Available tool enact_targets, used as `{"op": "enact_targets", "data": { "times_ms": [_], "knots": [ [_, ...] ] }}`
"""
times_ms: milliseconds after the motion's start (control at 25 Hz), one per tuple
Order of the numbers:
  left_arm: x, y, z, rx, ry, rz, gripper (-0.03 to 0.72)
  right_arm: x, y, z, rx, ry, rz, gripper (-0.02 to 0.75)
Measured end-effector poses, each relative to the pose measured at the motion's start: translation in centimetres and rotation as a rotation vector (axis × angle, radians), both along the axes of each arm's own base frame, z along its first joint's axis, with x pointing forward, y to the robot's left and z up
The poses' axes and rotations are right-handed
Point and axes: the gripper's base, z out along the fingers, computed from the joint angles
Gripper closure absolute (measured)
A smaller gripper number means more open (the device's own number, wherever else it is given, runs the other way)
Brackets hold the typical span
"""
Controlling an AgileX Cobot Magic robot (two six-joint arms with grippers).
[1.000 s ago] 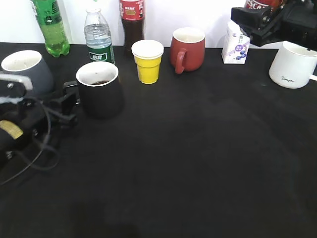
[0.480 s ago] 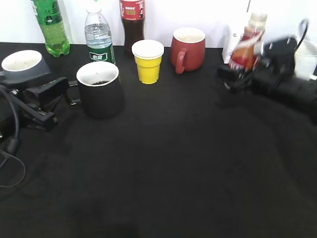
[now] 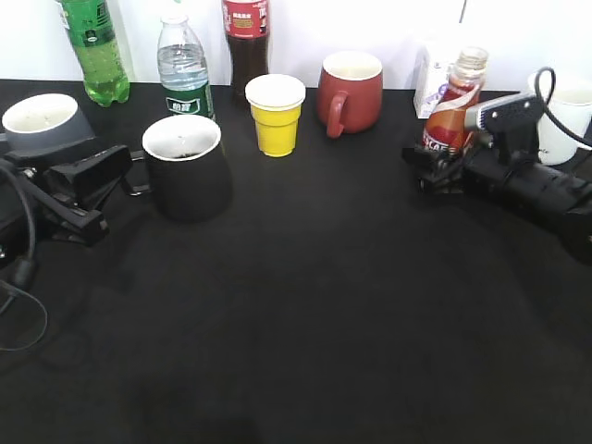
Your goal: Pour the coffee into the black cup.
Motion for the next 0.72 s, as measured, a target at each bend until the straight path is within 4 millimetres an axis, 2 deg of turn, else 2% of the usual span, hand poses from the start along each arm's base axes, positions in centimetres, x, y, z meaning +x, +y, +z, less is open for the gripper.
{"op": "enact_targets", "data": {
  "times_ms": [40, 160, 320, 400, 560, 640, 720],
  "knots": [
    [0.0, 0.0, 0.0, 0.0, 0.0, 0.0, 0.392, -0.1, -0.1, -0.2, -0.012, 0.041, -0.011, 0.106],
    [0.0, 0.0, 0.0, 0.0, 0.0, -0.001, 0.392, -0.7, -0.4, 0.8, -0.034, 0.071, -0.027, 0.091],
    [0.0, -0.1, -0.1, 0.008, 0.01, -0.008, 0.392, -3.9, -0.9, 0.9, -0.039, 0.139, -0.048, 0.092],
    [-0.2, -0.2, -0.6, 0.04, 0.056, -0.032, 0.392, -5.0, -1.3, 1.8, -0.047, 0.162, -0.09, 0.097],
    [-0.4, 0.5, -1.8, 0.151, 0.294, 0.026, 0.392, -6.3, -2.4, 5.9, -0.171, 0.229, -0.157, 0.106],
    [0.6, 0.9, -1.1, 0.241, 0.441, 0.098, 0.392, -7.2, -3.0, 8.6, -0.183, 0.248, -0.212, 0.118],
    [1.5, 1.6, 0.9, 0.278, 0.557, 0.201, 0.392, -7.6, -3.5, 10.8, -0.13, 0.286, -0.289, 0.134]
  ]
}}
